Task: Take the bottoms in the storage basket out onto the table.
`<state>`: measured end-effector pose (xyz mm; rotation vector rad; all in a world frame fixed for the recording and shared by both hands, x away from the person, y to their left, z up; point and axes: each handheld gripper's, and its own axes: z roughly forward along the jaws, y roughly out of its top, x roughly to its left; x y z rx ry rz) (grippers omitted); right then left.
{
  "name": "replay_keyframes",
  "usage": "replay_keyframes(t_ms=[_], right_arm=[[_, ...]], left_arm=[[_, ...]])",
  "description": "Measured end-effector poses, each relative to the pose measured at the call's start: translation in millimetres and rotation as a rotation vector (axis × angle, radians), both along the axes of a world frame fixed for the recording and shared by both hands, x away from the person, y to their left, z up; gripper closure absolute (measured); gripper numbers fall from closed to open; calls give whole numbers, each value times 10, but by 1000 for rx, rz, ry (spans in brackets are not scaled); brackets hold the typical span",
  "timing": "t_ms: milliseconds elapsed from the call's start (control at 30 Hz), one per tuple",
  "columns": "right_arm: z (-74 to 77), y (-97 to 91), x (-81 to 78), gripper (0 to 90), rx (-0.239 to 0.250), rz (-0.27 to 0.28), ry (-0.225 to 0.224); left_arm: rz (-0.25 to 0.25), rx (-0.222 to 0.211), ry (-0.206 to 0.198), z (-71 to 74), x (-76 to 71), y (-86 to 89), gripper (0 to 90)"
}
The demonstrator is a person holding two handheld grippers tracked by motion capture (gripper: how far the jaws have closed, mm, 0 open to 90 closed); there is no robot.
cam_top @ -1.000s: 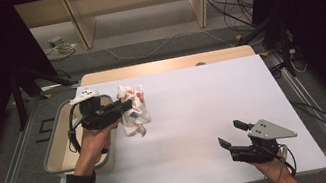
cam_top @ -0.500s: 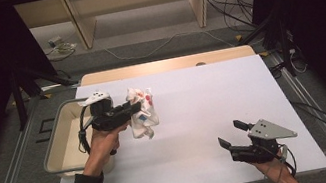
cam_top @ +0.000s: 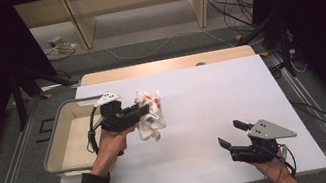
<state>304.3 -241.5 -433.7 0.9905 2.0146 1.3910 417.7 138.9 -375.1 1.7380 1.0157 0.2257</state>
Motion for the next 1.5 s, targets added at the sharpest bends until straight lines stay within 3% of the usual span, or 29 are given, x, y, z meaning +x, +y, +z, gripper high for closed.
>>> replay_keyframes(t_ms=[700, 1500], right_arm=[[0, -2, -2, 242, -3, 0, 0], [-12, 10, 1, 242, -6, 1, 4]], left_arm=[[-42, 38, 2, -120, 20, -214, 670], [-49, 77, 57, -331, 116, -361, 661]])
